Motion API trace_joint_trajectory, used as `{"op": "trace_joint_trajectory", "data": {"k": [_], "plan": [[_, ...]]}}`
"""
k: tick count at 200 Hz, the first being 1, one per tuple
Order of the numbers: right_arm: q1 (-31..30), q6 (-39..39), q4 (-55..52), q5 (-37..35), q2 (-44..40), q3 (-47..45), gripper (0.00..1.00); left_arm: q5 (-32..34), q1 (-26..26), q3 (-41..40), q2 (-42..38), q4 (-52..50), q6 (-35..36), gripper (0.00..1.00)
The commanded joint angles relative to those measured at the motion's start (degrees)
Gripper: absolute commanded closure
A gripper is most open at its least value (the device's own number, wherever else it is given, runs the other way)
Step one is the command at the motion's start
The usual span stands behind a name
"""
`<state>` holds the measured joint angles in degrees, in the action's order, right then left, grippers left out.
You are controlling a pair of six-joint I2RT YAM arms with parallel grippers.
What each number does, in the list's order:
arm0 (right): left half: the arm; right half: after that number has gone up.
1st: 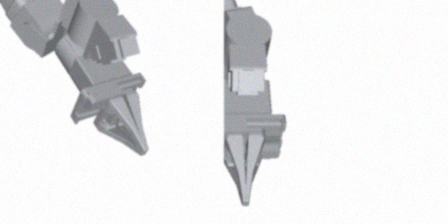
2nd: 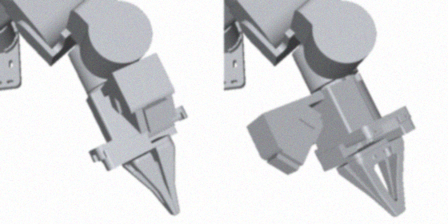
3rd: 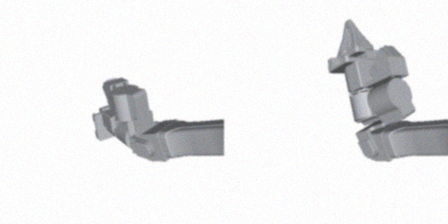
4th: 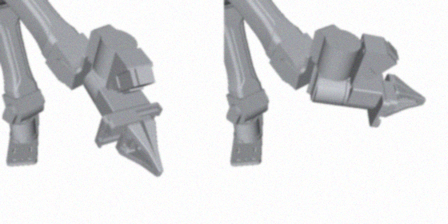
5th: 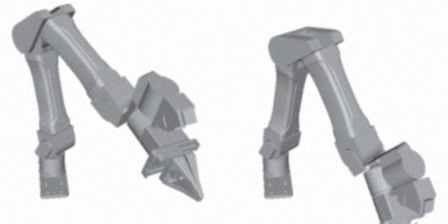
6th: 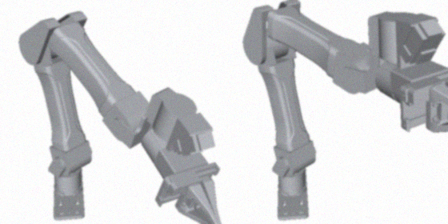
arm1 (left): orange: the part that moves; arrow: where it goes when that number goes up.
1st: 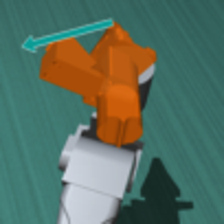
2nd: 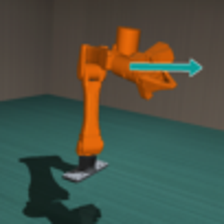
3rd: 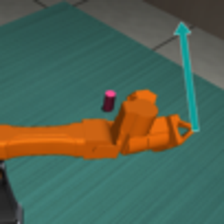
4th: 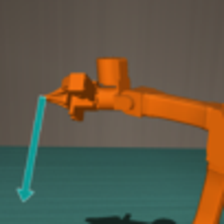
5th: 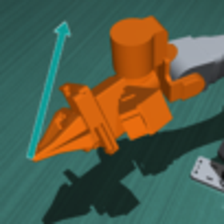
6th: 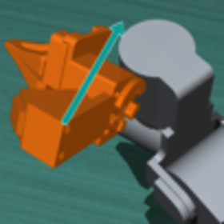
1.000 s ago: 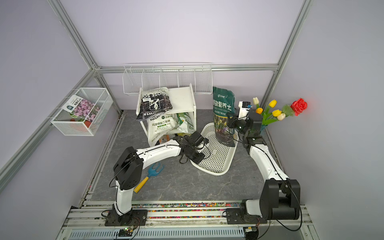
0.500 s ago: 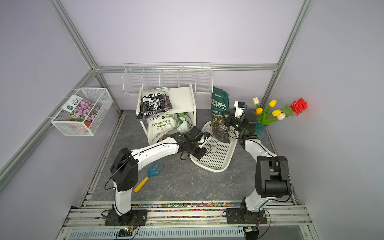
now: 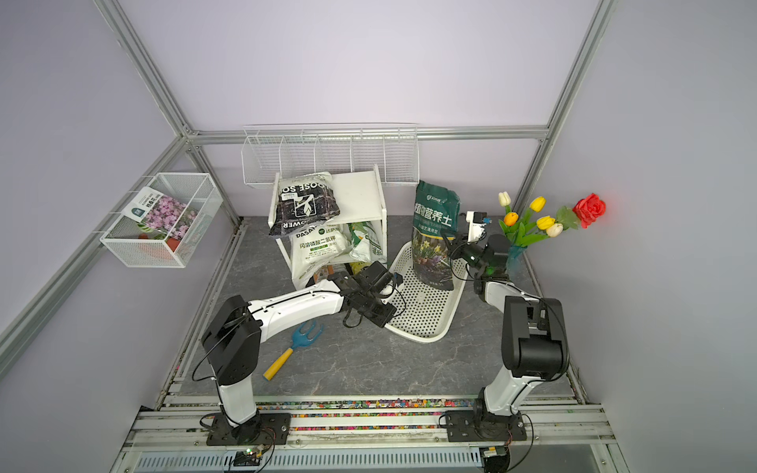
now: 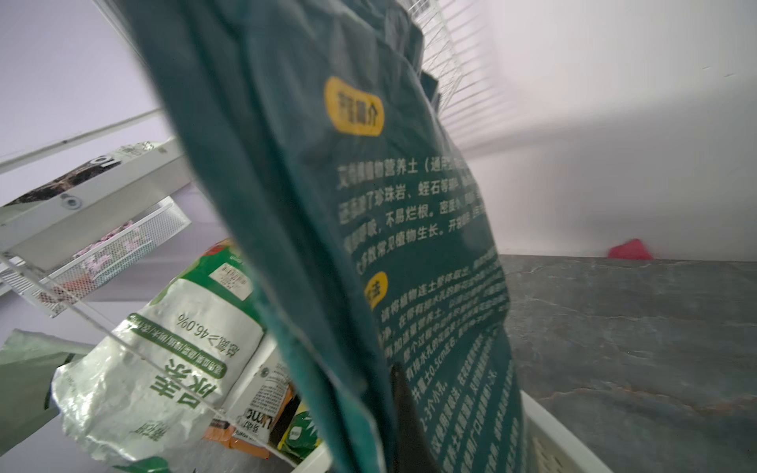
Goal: Take down the fertilizer bag from the shelf
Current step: Move the storage box to the center of the board.
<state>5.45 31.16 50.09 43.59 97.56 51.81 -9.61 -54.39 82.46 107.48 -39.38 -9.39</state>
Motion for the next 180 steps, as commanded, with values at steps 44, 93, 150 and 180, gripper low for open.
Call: {"op": "trace_joint_trajectory", "data": {"k": [44,93,150,180], "plan": [[1.09,-14.11,-12.64,-7.91,-4.02,1.51,0.68,3.21,0.07,0.36,-0.43,-3.51,-0.46,1.0],[1.15,-16.98,-40.37,-19.16,-7.13,7.12,0.33,3.52,0.07,3.53,-0.07,-3.82,0.01,1.0],[1.16,-16.88,-52.23,-22.93,-17.47,1.55,0.01,2.79,0.07,7.19,0.63,-2.22,0.35,1.0],[1.19,-16.0,-59.25,-26.22,-24.41,-0.1,0.01,2.47,0.07,8.13,1.06,-1.3,0.38,1.0]]}}
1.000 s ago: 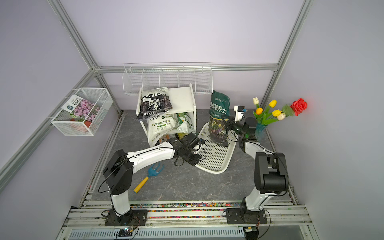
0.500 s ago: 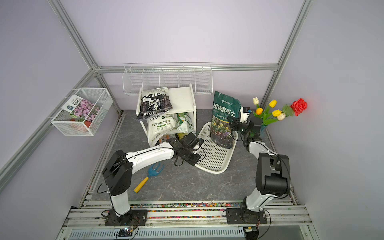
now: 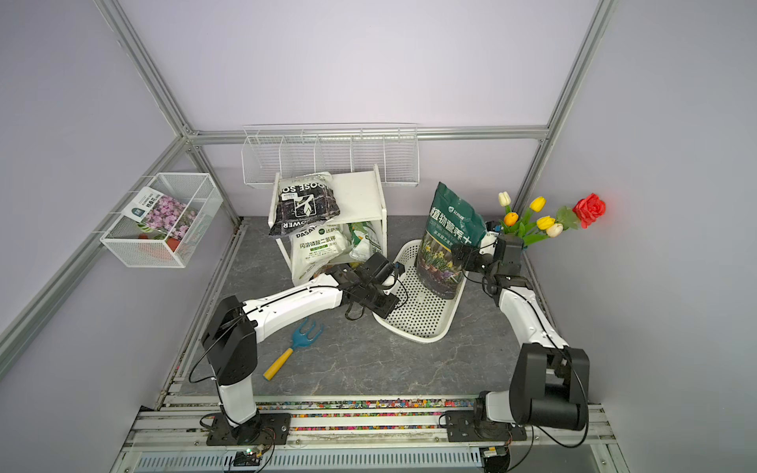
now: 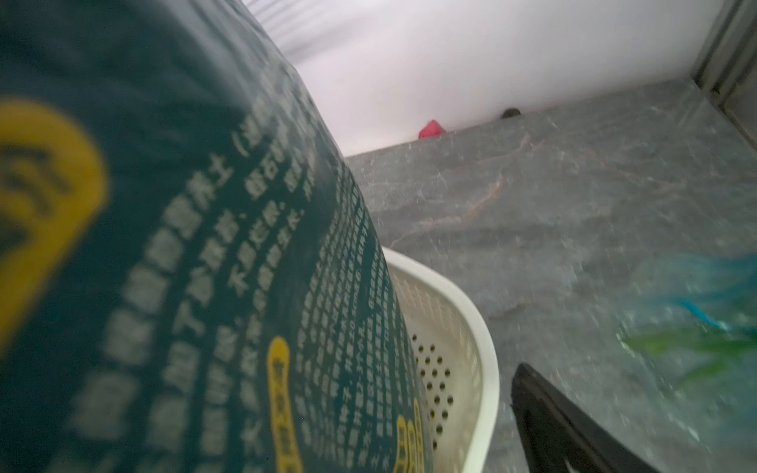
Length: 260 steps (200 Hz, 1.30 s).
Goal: Take down the fertilizer bag from the shelf
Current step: Move the storage box to the center of the board, then adjust the fertilizer bag in the storage box.
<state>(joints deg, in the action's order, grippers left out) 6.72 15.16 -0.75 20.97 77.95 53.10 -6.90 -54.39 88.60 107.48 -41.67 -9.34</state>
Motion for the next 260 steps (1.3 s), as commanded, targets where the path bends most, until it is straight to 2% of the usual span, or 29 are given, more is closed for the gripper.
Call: {"op": "trace_joint_trajectory", "data": {"k": [1,15,36,79,117,139,157,188,206,236,244,251,260], "plan": [[-0.1,0.07,-8.7,-3.72,-4.99,-1.36,0.01,-0.28,0.07,2.09,1.11,0.94,0.31,1.0],[-0.12,0.86,-14.56,-4.33,-7.31,-0.64,0.01,-0.49,0.07,2.42,1.16,0.97,0.34,1.0],[-0.13,1.94,-21.91,-1.1,-10.83,-0.53,0.01,-0.76,0.07,2.2,0.98,1.89,0.35,1.0],[-0.29,3.8,-26.4,6.92,-20.12,-3.56,0.01,-1.1,0.07,3.42,1.54,3.22,0.12,1.0],[-0.91,0.62,-29.73,5.99,-26.82,4.31,0.02,-2.41,0.07,5.45,3.15,3.23,0.51,1.0],[-0.96,-2.79,-33.95,4.87,-24.37,13.57,0.08,-3.25,0.07,7.28,4.1,2.31,0.54,1.0],[-1.05,-5.11,-37.42,4.97,-19.59,20.6,0.16,-6.7,-0.1,7.69,4.09,2.63,-0.54,1.0],[-1.26,-7.26,-39.2,3.42,-12.86,28.14,0.16,-12.56,-1.14,7.57,4.27,2.84,-4.38,1.0],[-1.63,-7.77,-39.25,2.93,-10.81,31.08,0.15,-13.72,-3.55,7.46,5.17,2.29,-4.94,1.0],[-2.14,-6.48,-36.27,2.62,-11.41,31.73,0.15,-10.1,-6.53,7.81,8.58,-1.9,-4.31,1.0],[-2.3,-6.5,-35.71,1.88,-11.79,31.72,0.12,-8.75,-6.68,7.1,9.16,-2.75,-4.05,1.0],[-2.39,-6.48,-34.82,1.49,-12.22,31.48,0.02,-7.7,-6.69,6.13,9.39,-3.18,-3.89,1.0],[-2.4,-5.24,-32.9,1.2,-12.77,30.94,0.02,-6.52,-6.7,5.05,9.71,-3.8,-3.17,1.0]]}}
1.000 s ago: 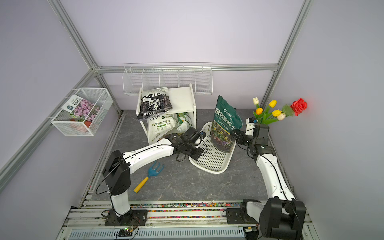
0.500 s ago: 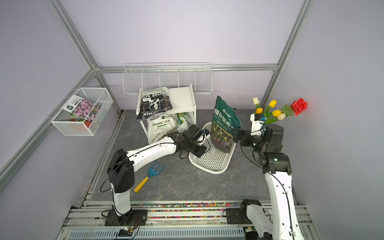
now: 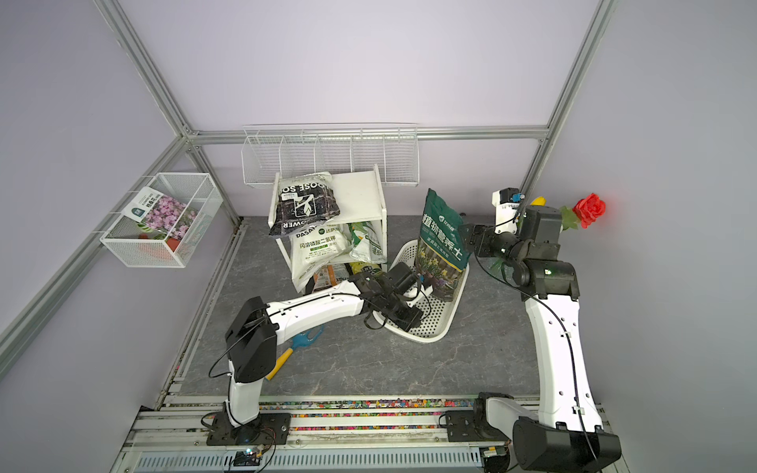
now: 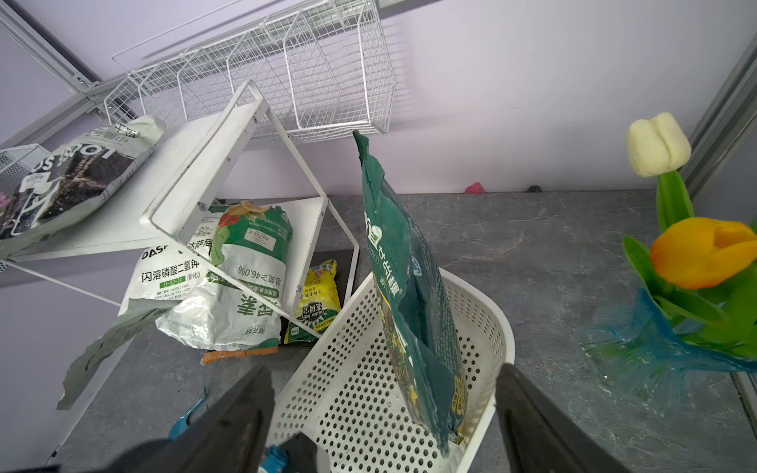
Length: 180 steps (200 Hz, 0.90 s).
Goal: Take down the fertilizer bag from the shelf
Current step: Adjust the fertilizer bag in the storage box.
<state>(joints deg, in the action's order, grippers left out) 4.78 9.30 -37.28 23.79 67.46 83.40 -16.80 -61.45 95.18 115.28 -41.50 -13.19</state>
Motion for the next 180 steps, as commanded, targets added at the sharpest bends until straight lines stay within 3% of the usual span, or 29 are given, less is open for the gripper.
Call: {"op": "trace_joint_trajectory", "data": {"k": [1,31,60,113,156,180], "plan": [[-0.42,1.02,4.01,-1.63,-2.31,0.51,0.02,3.41,0.37,-1.64,1.89,-4.0,0.74,1.0],[-0.29,6.9,15.23,4.56,-3.38,-3.78,0.02,5.68,0.35,-3.8,1.75,-6.2,2.54,1.0],[-0.63,0.77,-0.39,7.35,5.66,8.58,0.17,6.97,0.39,-6.29,-0.9,-6.45,2.47,1.0],[-7.61,-10.53,-17.08,-1.66,14.5,18.33,0.23,10.37,1.11,-12.46,-5.47,-7.01,2.56,1.0],[-10.59,-14.35,-20.5,-9.86,17.91,19.66,0.25,12.15,2.64,-16.04,-8.35,-6.98,2.34,1.0],[-11.52,-15.77,-21.43,-11.35,19.5,20.32,0.41,12.5,3.0,-16.82,-9.06,-6.72,2.47,1.0]]}}
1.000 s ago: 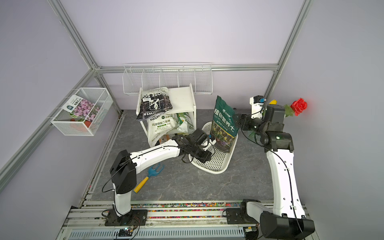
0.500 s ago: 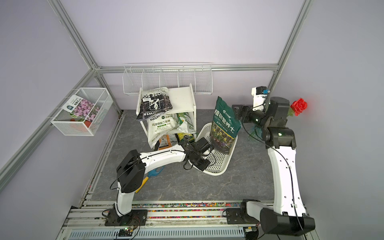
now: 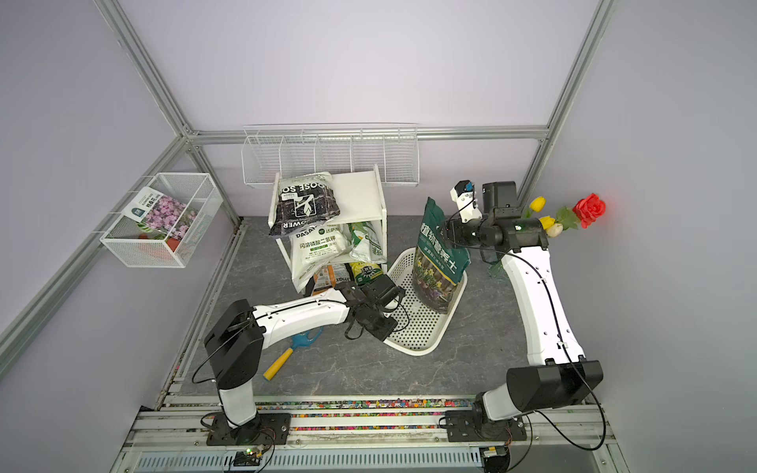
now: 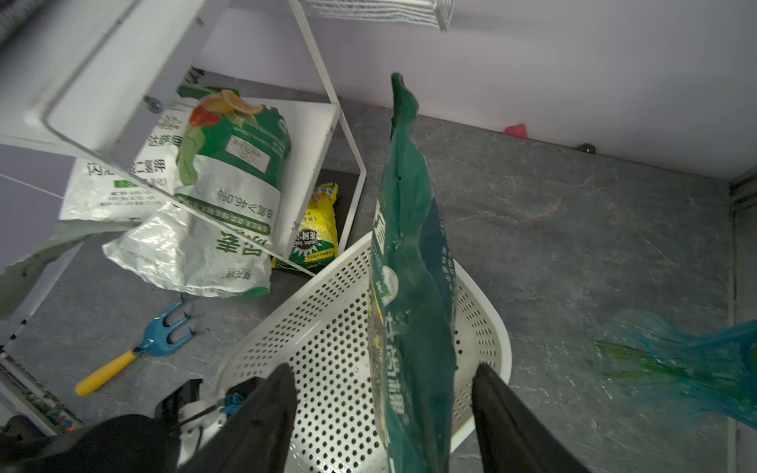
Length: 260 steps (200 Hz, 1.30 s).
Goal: Take down the fertilizer bag from the shelf
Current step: Adjust the fertilizer bag in the storage box.
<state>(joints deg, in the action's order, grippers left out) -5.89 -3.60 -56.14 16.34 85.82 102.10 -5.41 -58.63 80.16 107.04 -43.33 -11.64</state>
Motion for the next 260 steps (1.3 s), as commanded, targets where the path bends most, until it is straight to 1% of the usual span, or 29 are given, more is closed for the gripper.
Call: {"op": "trace_joint_trajectory", "data": {"k": [1,8,16,48,60,76,87,117,130,142,155,167,190,201,213,232,242,260], "plan": [[-0.87,-2.98,-2.57,-3.83,1.21,1.65,0.42,1.11,0.18,-1.83,-0.85,-4.9,0.87,1.0],[-1.19,-3.07,-2.49,-3.37,1.76,1.74,0.46,1.28,0.27,-1.55,-0.81,-4.88,0.86,1.0],[-1.53,-3.3,-2.4,-2.99,2.43,1.85,0.56,1.52,0.27,-1.21,-0.79,-4.84,0.91,1.0],[-2.53,-4.93,-1.64,-1.01,4.5,2.69,1.0,1.88,0.4,-0.46,-0.54,-4.56,0.65,1.0],[-2.46,-6.78,-0.37,1.04,4.45,2.51,1.0,2.08,0.36,-0.55,-0.59,-4.39,0.52,1.0],[-2.53,-11.2,2.47,4.88,3.07,1.97,1.0,1.98,0.4,-0.73,-0.4,-4.25,0.23,1.0],[-2.47,-14.23,6.21,7.65,1.35,0.78,1.0,1.44,0.45,-1.01,-0.24,-4.05,-0.09,1.0],[-2.46,-19.95,16.56,11.94,-1.25,-2.08,1.0,0.55,0.44,-1.62,0.02,-4.05,-0.82,1.0],[-2.47,-22.01,19.31,11.73,-0.99,-3.35,1.0,0.57,0.44,-1.85,-0.08,-4.08,-0.88,1.0],[-2.46,-24.88,18.72,11.3,-0.15,-2.82,1.0,0.89,0.45,-1.85,-0.08,-4.29,-0.81,1.0],[-2.41,-25.72,18.49,8.83,0.01,-2.62,1.0,1.1,0.45,-1.85,-0.17,-4.56,-0.9,1.0],[-2.09,-26.75,19.52,8.47,-0.88,-3.41,1.0,1.41,0.45,-1.92,-0.13,-4.65,-1.09,1.0],[-1.44,-28.04,27.22,5.72,-3.37,-7.73,1.0,1.23,0.45,-1.58,0.33,-4.89,-1.13,1.0],[-0.53,-28.73,28.94,5.75,-3.37,-8.98,1.0,1.15,0.45,-0.86,0.87,-5.3,-0.89,1.0],[0.59,-29.63,27.79,5.96,-1.7,-9.07,1.0,1.32,0.45,-0.01,1.38,-5.88,-0.74,1.0],[0.83,-32.05,27.51,1.24,-0.18,-10.88,1.0,1.38,0.45,0.73,1.51,-6.03,-0.84,1.0],[0.81,-32.56,29.99,-0.81,-1.07,-13.03,1.0,1.22,0.45,0.87,1.57,-5.94,-0.9,1.0],[1.07,-32.87,36.13,-2.34,-3.72,-15.85,1.0,1.17,0.45,1.09,1.92,-6.49,-0.84,1.0]]}}
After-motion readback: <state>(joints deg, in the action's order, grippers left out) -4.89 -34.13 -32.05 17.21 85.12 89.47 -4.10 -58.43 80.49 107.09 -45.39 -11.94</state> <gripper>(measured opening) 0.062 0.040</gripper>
